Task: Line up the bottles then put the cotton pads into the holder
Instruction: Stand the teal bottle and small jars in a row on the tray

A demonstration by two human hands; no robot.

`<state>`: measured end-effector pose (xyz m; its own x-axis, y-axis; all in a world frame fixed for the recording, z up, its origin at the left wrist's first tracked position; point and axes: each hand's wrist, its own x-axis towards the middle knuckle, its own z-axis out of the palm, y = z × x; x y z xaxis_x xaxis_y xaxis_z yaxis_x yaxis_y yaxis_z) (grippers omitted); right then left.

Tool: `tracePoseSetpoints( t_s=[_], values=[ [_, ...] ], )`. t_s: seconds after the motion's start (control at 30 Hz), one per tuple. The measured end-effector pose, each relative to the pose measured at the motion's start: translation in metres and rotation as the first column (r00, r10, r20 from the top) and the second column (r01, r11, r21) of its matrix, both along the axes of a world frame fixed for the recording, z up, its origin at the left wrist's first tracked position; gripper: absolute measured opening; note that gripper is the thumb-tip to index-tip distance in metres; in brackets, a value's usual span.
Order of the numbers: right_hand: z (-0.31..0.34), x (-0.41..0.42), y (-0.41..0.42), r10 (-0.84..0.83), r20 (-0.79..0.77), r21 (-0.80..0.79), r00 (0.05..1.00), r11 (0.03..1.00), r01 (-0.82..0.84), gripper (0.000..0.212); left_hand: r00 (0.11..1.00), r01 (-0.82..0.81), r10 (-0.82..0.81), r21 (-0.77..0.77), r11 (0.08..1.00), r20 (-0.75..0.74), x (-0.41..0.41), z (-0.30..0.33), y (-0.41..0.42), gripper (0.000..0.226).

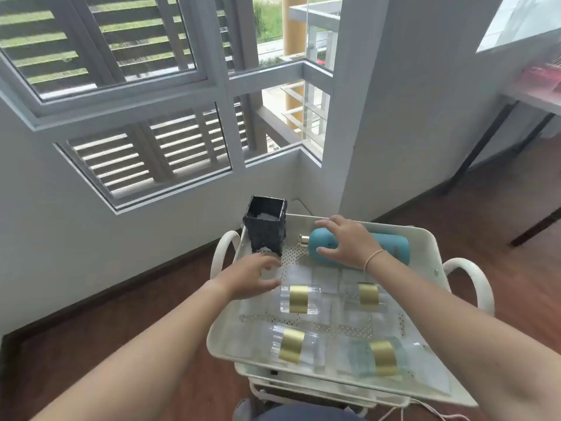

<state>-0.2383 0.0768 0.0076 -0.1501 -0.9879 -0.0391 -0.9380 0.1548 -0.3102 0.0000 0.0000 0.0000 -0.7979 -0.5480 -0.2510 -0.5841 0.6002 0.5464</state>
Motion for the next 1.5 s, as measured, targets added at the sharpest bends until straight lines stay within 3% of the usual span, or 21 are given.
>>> tracePoseSetpoints(
  t_s=[0.17,0.37,0.57,0.8,1.0,1.2,1.37,1.5],
  values=[
    [-0.013,-0.007,-0.007,0.010,-0.039,0.071,0.999,0.997,-0.007,0.060,0.978,-0.035,0.006,0.138,0.990,0.210,0.005,-0.013,0.000,0.058],
    [-0.027,-0.015,-0.018,0.066,-0.108,0.142,0.992,0.989,-0.051,0.069,0.959,-0.025,-0.022,0.160,0.987,0.282,0.003,-0.024,-0.002,0.060],
    [-0.040,-0.017,-0.023,0.098,-0.214,0.196,0.972,0.979,-0.056,0.082,0.958,-0.028,-0.017,0.154,0.988,0.286,0.000,-0.032,-0.003,0.061],
    [-0.039,-0.020,-0.018,0.108,-0.251,0.149,0.962,0.986,-0.072,0.075,0.986,-0.026,-0.003,0.178,0.984,0.165,-0.010,-0.014,-0.011,0.056],
    [-0.006,-0.039,-0.007,-0.067,-0.105,-0.076,0.992,0.995,0.059,0.072,0.998,0.031,-0.039,0.128,0.991,0.058,-0.041,0.020,-0.020,0.051],
    [0.032,-0.077,0.024,-0.252,0.198,-0.284,0.947,0.910,0.302,0.074,0.992,0.116,-0.113,0.065,0.991,-0.048,-0.092,0.054,-0.022,0.048],
    [0.039,-0.105,0.062,-0.329,0.370,-0.319,0.869,0.833,0.451,0.086,0.972,0.226,-0.229,-0.056,0.972,-0.050,-0.146,0.063,-0.014,0.053],
    [0.032,-0.116,0.090,-0.403,0.458,-0.319,0.792,0.757,0.570,0.081,0.951,0.303,-0.307,-0.122,0.945,-0.020,-0.183,0.055,-0.002,0.052]
  ],
)
